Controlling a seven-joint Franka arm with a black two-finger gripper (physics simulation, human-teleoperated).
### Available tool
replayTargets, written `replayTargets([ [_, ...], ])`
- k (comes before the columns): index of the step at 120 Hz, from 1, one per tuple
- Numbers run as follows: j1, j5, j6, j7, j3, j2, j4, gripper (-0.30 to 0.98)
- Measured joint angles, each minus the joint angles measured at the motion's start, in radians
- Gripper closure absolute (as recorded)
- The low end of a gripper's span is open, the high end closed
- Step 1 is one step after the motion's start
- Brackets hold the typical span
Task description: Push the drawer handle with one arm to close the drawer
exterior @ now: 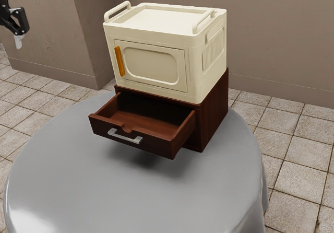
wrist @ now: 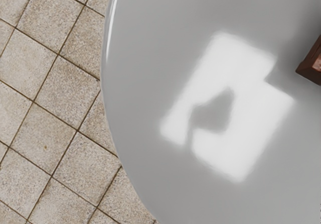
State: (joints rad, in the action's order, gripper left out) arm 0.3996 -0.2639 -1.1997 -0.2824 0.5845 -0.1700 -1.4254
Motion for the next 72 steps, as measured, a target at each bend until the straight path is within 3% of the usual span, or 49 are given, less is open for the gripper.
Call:
replayTargets([
  [22,0.003,-0.004,-0.008,-0.025,-0.008,-0.002,0.022,0.00],
  [38,0.024,-0.007,0.003,-0.040,-0.178,-0.016,0.164,0.00],
  [50,0.037,0.003,0.008,-0.051,-0.229,-0.012,0.171,0.00],
  [72,0.056,0.029,0.017,-0.078,-0.247,-0.002,0.064,0.42],
])
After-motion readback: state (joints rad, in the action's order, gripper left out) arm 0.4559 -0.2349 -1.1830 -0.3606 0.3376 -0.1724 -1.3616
